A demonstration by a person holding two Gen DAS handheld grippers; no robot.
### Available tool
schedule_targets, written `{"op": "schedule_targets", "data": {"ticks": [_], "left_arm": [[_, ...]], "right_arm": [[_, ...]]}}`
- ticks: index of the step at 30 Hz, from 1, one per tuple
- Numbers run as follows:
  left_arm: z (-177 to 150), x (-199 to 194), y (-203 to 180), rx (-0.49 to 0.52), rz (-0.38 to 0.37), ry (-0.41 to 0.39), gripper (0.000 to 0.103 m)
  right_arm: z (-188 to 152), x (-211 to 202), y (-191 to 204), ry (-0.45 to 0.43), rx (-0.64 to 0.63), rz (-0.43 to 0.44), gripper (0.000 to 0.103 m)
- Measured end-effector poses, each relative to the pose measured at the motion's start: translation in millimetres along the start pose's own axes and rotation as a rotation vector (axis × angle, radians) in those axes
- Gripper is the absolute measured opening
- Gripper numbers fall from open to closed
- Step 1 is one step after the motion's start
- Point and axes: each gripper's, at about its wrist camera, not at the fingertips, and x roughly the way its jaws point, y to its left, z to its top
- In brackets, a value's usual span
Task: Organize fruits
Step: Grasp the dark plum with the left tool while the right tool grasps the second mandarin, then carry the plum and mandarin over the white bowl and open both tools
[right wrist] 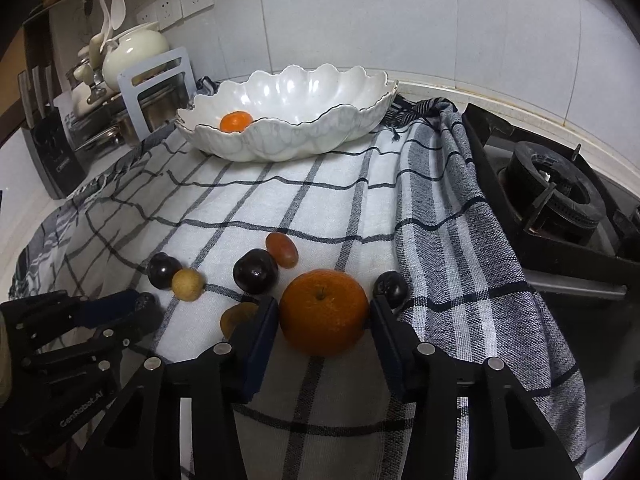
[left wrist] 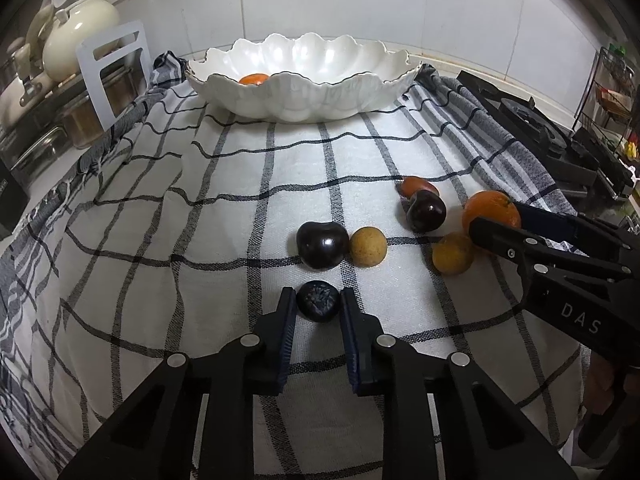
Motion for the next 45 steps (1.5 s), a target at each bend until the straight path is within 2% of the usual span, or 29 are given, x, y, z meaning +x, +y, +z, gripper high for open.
{"op": "schedule_targets", "data": {"ticks": [8, 16, 28, 40, 45], "left_arm": [[3, -11, 1, -0.001, 0.012, -0.036, 0.022], [12, -33, 2, -0.008, 0.005, -0.103, 0.022], [32, -63, 4, -0.019, 0.001, -0.207, 0.022], [65, -87, 7, -0.024, 0.021, -0.326, 0.022], [80, -95, 8, -0.02, 0.028, -0.376, 0.022]], "right_arm": [[0, -3, 0, -0.004, 0.002, -0.002, 0.047], [3, -20, 0, -0.044, 0.0, -0.001, 0.047], [24, -51, 5, -0.142, -0.018, -0.001, 0.047], [60, -75, 6, -0.277, -0.057, -0.045, 0.047], [76, -80, 6, -0.309, -0.057, -0.033, 0.047]]}}
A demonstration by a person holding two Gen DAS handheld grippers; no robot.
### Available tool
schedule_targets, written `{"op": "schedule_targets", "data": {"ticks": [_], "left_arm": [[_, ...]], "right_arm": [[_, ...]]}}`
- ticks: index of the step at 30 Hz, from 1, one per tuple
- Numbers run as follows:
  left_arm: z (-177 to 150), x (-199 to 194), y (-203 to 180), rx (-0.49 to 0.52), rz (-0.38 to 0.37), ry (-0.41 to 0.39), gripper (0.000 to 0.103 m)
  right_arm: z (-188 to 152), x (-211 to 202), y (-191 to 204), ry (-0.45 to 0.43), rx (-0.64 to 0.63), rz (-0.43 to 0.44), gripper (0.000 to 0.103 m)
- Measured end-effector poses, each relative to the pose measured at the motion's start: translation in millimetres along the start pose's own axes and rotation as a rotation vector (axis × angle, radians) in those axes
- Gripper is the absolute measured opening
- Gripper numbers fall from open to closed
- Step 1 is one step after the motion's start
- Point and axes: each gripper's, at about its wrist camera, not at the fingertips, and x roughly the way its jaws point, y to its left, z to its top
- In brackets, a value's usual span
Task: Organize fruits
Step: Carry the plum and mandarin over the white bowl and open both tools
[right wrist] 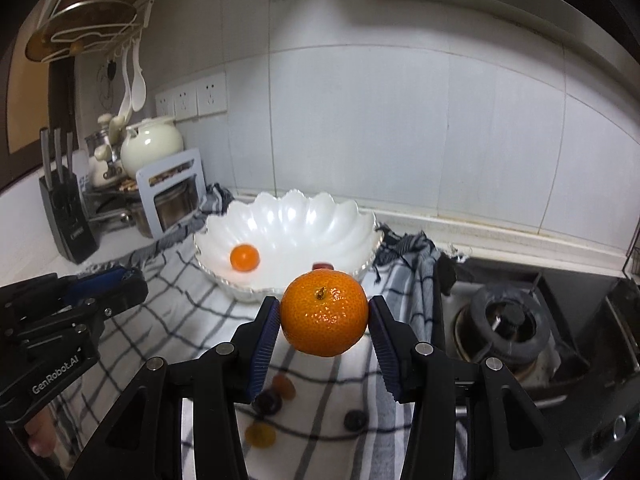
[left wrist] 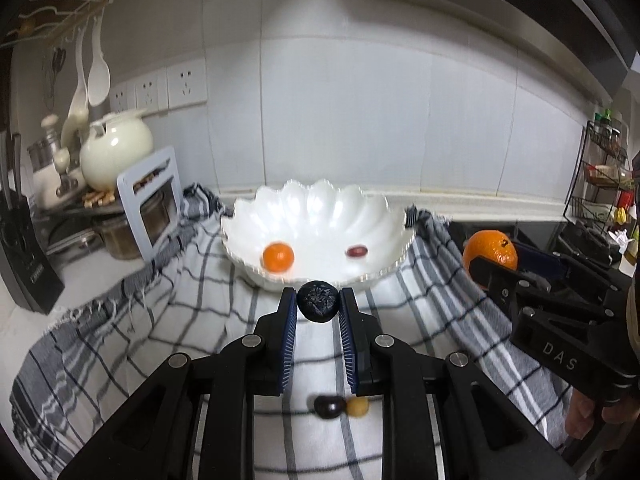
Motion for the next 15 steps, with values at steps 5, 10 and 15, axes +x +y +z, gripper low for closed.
{"op": "schedule_targets", "data": {"ticks": [5, 10, 15], "left_arm": [[17, 8, 4, -0.002, -0.005, -0.023, 0.022], [32, 19, 9, -0.006, -0.014, -0.032, 0.022], [45, 31, 12, -0.005, -0.016, -0.033, 0.022]], "right_arm": [[16, 6, 1, -0.026, -0.008, 0.011, 0.047], [33, 17, 4, -0.043, -0.011, 0.024, 0.047], [48, 29, 7, -0.052, -0.032, 0.021, 0.047]]}}
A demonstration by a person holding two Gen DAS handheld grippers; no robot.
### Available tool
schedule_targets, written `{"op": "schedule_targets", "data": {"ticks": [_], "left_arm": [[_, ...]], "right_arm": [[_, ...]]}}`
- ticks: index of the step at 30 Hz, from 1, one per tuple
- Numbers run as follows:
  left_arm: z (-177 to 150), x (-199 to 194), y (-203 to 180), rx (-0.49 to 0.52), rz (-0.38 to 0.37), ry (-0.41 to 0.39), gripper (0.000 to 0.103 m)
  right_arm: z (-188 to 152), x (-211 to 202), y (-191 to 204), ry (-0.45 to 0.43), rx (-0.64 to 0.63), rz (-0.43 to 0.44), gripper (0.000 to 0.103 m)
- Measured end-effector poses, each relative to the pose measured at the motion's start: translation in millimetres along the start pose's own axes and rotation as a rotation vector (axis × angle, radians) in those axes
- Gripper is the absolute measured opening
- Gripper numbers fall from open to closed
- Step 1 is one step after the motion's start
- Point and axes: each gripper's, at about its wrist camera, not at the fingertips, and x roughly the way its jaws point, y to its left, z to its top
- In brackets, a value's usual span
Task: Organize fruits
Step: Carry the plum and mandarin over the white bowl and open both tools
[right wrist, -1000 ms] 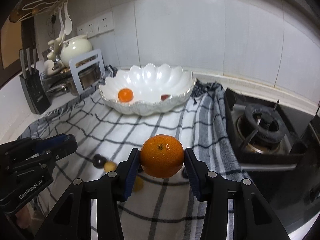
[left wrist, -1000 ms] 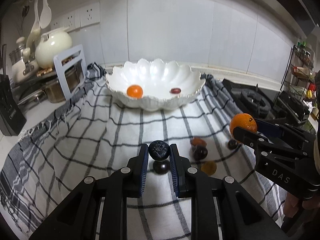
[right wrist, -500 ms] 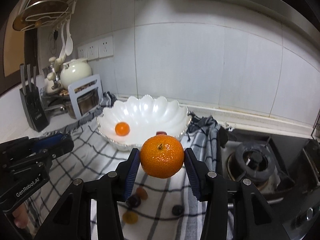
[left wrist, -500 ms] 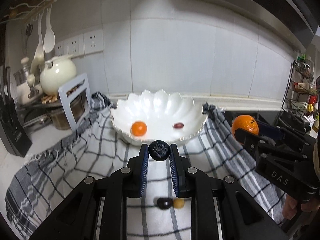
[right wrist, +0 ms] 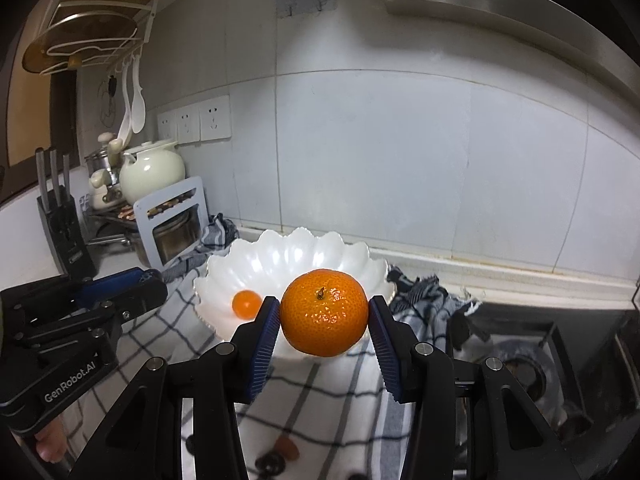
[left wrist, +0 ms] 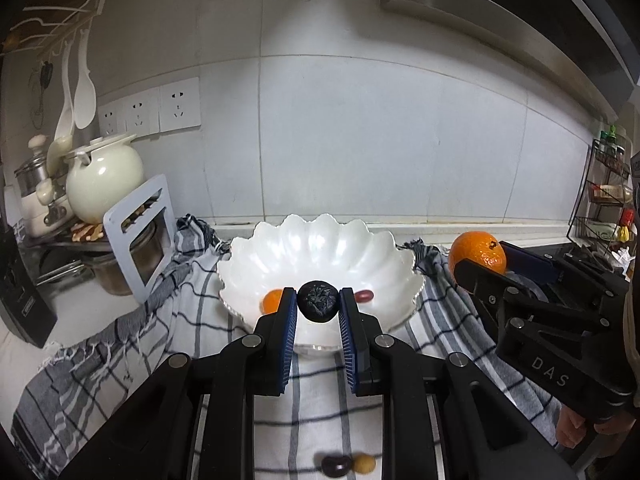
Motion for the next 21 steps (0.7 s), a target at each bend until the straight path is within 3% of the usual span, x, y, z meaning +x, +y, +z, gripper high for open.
{"op": "schedule_targets", "data": {"ticks": [14, 21], "left_arm": [[37, 65, 18, 0.001, 0.0, 0.061, 0.022], [48, 104, 27, 0.003, 0.005, 0.121, 0.022]], "right_arm": [[33, 57, 4, 0.022, -0.063, -0.024, 0.047], [41, 102, -1, 0.086, -0.063, -0.012, 0.047]]}}
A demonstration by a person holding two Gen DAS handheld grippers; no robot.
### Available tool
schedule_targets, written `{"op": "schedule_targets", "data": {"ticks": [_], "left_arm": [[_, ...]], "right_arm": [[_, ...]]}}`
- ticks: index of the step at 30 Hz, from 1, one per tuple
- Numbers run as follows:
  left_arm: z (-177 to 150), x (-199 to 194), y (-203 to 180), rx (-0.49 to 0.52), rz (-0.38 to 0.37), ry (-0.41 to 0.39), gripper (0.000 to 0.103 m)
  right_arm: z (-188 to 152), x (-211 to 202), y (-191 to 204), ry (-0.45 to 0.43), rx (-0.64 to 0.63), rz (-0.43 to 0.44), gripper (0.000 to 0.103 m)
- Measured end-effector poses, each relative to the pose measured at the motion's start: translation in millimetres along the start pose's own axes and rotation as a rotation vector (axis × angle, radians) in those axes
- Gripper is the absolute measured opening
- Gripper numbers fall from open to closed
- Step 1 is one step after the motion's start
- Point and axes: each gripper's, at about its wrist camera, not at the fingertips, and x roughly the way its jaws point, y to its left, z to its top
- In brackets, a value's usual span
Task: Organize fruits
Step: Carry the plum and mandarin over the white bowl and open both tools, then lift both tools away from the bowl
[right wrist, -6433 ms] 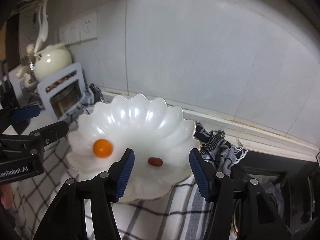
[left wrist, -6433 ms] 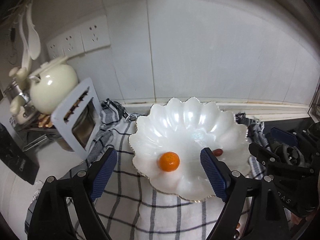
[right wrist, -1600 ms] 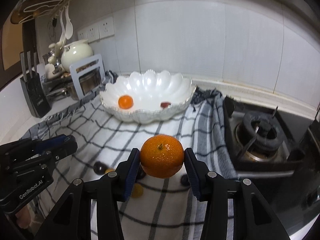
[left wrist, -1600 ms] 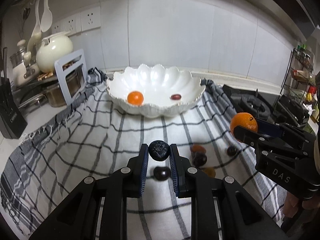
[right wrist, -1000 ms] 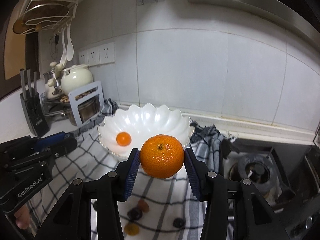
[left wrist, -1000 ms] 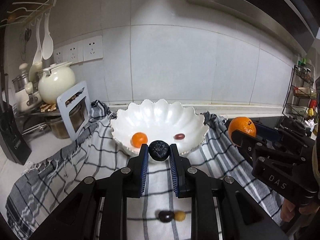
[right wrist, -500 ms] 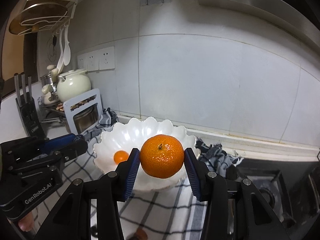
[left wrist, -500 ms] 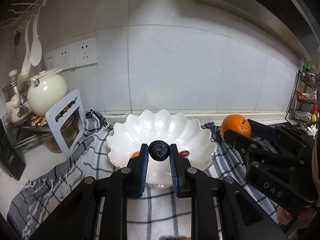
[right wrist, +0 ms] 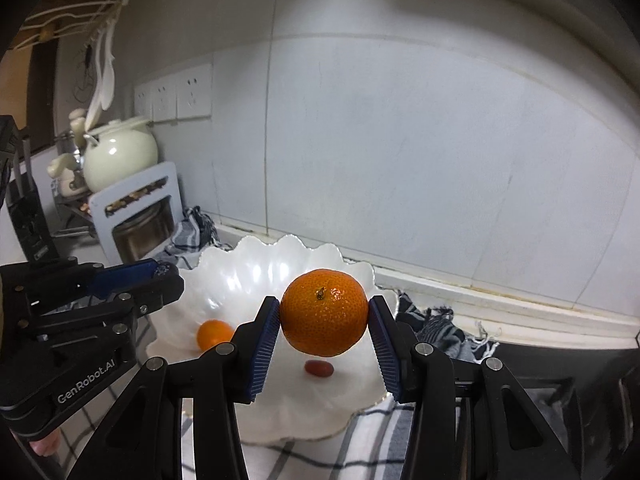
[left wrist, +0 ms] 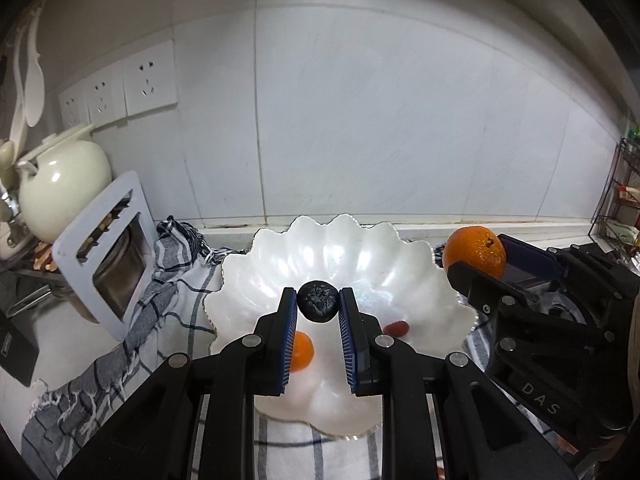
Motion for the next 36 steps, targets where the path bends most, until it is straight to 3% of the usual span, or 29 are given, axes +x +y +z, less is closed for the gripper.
{"op": "schedule_targets", "data": {"ticks": [15, 25, 27, 29, 33, 36], "left_arm": [[13, 89, 12, -0.006, 0.009, 0.18, 0.022], [10, 126, 11, 0.008, 0.012, 0.268, 0.022], [9, 130, 11, 0.009, 0.01, 0.28, 0.026], [8, 130, 12, 0.008, 0.013, 0.281, 0.041], [8, 125, 12, 0.016, 0.038, 0.269, 0.046], [10, 114, 13, 0.011, 0.053, 0.244, 0.054]], "right_arm": [[-1, 91, -12, 0.205, 0.031, 0.027, 0.047], [-11, 122, -20, 0.298, 0.056, 0.044, 0.047], [-11, 125, -20, 0.312, 0.062, 0.045, 0.047], [-11, 126, -20, 0.321, 0.067, 0.042, 0.048], [-12, 127, -19, 0.331, 0.048, 0.028, 0.05], [-11, 121, -22, 0.307, 0.051, 0.014, 0.059]]}}
